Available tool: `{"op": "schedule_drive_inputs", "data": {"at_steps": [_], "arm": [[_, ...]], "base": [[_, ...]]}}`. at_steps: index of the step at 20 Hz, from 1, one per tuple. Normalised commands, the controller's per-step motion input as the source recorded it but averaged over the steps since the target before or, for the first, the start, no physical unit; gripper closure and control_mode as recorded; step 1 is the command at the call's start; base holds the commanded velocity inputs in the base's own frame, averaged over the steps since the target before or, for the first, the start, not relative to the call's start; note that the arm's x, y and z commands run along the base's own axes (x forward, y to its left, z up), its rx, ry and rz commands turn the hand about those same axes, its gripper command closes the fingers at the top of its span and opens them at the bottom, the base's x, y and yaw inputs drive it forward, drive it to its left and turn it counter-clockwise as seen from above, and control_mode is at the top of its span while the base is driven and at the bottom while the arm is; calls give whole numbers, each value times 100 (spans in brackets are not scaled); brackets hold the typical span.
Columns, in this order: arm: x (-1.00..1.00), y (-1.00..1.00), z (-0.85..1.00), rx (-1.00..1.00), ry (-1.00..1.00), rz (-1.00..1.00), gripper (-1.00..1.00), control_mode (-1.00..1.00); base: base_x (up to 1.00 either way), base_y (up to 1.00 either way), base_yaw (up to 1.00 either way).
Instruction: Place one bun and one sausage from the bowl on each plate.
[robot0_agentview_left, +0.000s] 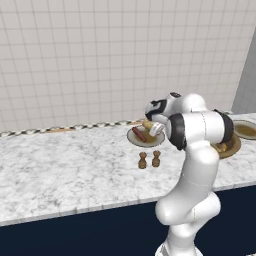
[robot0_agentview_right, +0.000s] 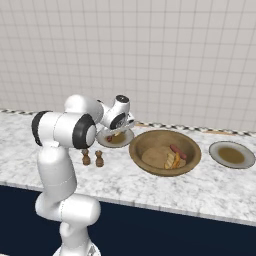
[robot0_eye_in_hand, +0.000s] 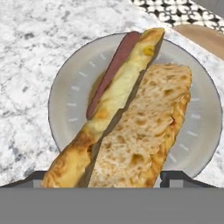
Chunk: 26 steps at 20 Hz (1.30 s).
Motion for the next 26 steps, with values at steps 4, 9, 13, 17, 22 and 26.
{"op": "schedule_drive_inputs", "data": {"at_steps": [4,9,13,17,22,26], "arm": [[51,0,-49,0,6,20,100,-100],[43,3,-49,-3,1,11,100,-100],[21,4,-33,-4,0,5,100,-100],[-13,17,-4,-5,-2,0,-100,-100],[-38,9,25,-2,-8,0,-100,-100],[-14,3,9,-1,-1,0,-100,-100]], "base": [[0,0,0],[0,0,0],[0,0,0],[0,0,0],[0,0,0],[0,0,0]]}}
